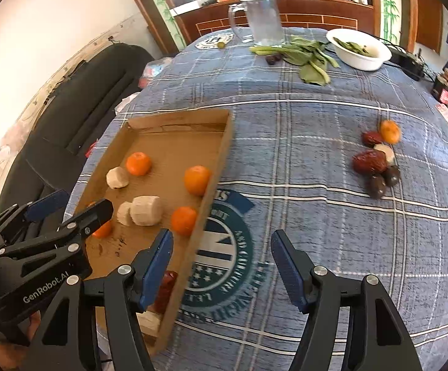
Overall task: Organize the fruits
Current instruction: 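Move both tools back toward the remaining fruit on the cloth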
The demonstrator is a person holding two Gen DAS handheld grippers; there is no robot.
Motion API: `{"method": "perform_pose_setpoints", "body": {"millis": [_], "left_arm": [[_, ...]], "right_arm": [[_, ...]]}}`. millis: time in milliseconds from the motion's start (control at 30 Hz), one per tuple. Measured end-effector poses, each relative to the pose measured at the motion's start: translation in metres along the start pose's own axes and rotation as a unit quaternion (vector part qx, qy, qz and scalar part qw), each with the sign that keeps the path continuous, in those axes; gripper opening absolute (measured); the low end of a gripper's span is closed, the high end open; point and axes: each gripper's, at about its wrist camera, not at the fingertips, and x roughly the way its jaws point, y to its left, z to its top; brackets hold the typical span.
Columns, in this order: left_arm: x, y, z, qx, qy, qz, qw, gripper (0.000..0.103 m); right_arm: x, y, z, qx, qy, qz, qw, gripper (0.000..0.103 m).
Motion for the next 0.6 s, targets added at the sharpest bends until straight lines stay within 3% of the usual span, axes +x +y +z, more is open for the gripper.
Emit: {"method": "perform_pose_setpoints", "body": {"millis": [600], "left_arm": [[0.018,-0.053,-0.005,0.007,0.043,-0.025,0.9987,0.073]], "right_arm": [[-0.011,-0.065,-0.020,0.042,0.011,-0.008,0.999,0.072]]}}
